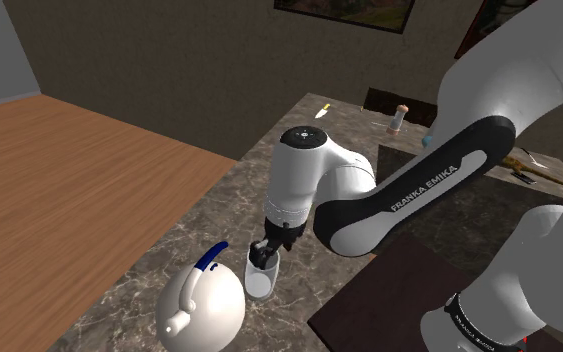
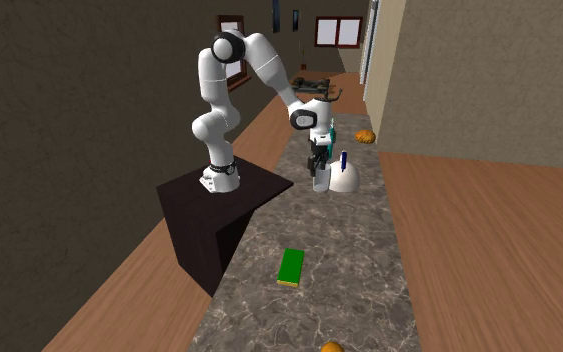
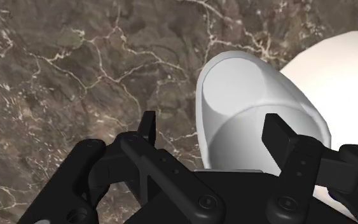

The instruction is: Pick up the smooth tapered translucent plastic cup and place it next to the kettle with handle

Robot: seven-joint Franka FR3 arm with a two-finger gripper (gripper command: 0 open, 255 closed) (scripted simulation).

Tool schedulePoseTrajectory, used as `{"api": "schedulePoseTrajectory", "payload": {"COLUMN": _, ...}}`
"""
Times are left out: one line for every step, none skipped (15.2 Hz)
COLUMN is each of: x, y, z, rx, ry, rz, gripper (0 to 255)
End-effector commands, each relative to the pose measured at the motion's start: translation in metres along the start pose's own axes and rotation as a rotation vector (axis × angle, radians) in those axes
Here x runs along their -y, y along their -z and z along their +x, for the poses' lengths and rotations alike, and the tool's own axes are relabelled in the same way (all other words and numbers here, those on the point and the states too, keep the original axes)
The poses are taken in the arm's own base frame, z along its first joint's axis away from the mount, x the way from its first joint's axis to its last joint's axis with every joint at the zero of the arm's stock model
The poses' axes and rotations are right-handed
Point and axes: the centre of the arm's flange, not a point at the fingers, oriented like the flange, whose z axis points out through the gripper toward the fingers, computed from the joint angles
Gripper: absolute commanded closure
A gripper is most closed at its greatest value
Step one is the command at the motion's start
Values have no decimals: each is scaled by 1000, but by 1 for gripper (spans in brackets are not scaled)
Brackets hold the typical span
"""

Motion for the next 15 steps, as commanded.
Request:
{"api": "schedulePoseTrajectory", "payload": {"x": 0, "y": 0, "z": 0, "rx": 0, "ry": 0, "rz": 0, "gripper": 0}}
{"api": "schedulePoseTrajectory", "payload": {"x": 0, "y": 0, "z": 0, "rx": 0, "ry": 0, "rz": 0, "gripper": 0}}
{"api": "schedulePoseTrajectory", "payload": {"x": 0, "y": 0, "z": 0, "rx": 0, "ry": 0, "rz": 0, "gripper": 0}}
{"api": "schedulePoseTrajectory", "payload": {"x": 0, "y": 13, "z": 0, "rx": 0, "ry": 0, "rz": 0, "gripper": 0}}
{"api": "schedulePoseTrajectory", "payload": {"x": 0, "y": 26, "z": 0, "rx": 0, "ry": 0, "rz": 0, "gripper": 0}}
{"api": "schedulePoseTrajectory", "payload": {"x": 0, "y": 40, "z": 0, "rx": 0, "ry": 0, "rz": 0, "gripper": 0}}
{"api": "schedulePoseTrajectory", "payload": {"x": 0, "y": 50, "z": 0, "rx": 0, "ry": 0, "rz": 0, "gripper": 0}}
{"api": "schedulePoseTrajectory", "payload": {"x": 0, "y": 50, "z": 0, "rx": 0, "ry": 0, "rz": 0, "gripper": 0}}
{"api": "schedulePoseTrajectory", "payload": {"x": 0, "y": 50, "z": 0, "rx": 0, "ry": 0, "rz": 0, "gripper": 0}}
{"api": "schedulePoseTrajectory", "payload": {"x": 0, "y": 50, "z": 0, "rx": 0, "ry": 0, "rz": 0, "gripper": 0}}
{"api": "schedulePoseTrajectory", "payload": {"x": 0, "y": 50, "z": 0, "rx": 0, "ry": 0, "rz": 0, "gripper": 0}}
{"api": "schedulePoseTrajectory", "payload": {"x": 0, "y": 50, "z": 0, "rx": 0, "ry": 0, "rz": 0, "gripper": 0}}
{"api": "schedulePoseTrajectory", "payload": {"x": 0, "y": 50, "z": 0, "rx": 0, "ry": 0, "rz": 0, "gripper": 0}}
{"api": "schedulePoseTrajectory", "payload": {"x": 0, "y": 50, "z": 0, "rx": 0, "ry": 0, "rz": 0, "gripper": 0}}
{"api": "schedulePoseTrajectory", "payload": {"x": 0, "y": 50, "z": 0, "rx": 0, "ry": 0, "rz": 0, "gripper": 0}}
